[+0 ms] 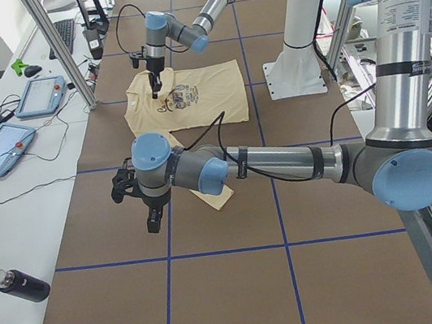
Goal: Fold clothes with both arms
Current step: 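Carry the sleeve with the right gripper across the shirt toward the collar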
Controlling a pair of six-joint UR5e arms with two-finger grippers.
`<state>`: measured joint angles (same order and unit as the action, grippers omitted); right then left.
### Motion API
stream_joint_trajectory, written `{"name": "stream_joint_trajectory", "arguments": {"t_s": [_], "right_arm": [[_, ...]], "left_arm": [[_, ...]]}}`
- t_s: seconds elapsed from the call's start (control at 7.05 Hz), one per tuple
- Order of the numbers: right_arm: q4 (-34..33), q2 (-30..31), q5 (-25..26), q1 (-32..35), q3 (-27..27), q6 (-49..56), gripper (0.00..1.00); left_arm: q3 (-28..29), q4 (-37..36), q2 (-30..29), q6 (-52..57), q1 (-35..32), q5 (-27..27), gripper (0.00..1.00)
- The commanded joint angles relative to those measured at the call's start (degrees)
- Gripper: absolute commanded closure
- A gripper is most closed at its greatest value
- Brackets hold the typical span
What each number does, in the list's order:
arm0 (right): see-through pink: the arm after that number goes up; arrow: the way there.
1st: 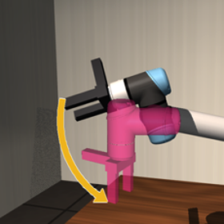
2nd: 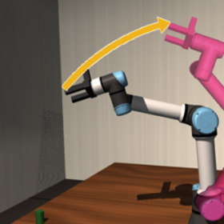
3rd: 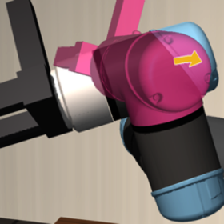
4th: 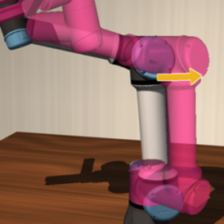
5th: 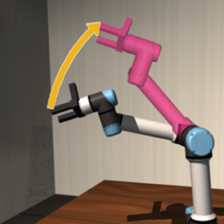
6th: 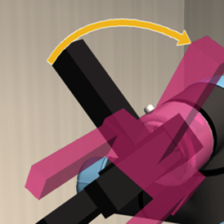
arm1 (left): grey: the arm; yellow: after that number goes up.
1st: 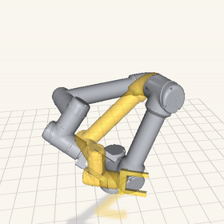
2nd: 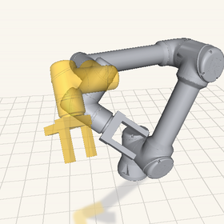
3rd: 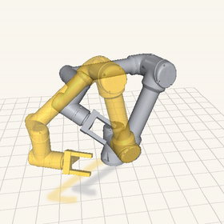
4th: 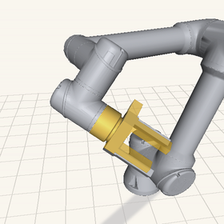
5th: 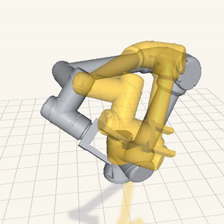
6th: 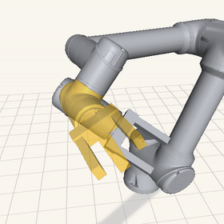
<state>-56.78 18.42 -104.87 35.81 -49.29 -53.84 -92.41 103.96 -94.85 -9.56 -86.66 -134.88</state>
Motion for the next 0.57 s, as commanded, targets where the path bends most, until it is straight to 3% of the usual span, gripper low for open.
{"name": "stream_joint_trajectory", "arguments": {"t_s": [0.0,0.43], "right_arm": [[1.1,-0.5,3.4,-1.0,0.1,-4.2,0.01],[-0.5,0.6,3.4,-0.7,-2.1,-11.5,0.01]], "left_arm": [[0.2,0.1,-0.2,0.1,0.0,0.0,0.0],[1.5,4.8,-0.3,-3.7,2.2,0.1,0.0]]}}
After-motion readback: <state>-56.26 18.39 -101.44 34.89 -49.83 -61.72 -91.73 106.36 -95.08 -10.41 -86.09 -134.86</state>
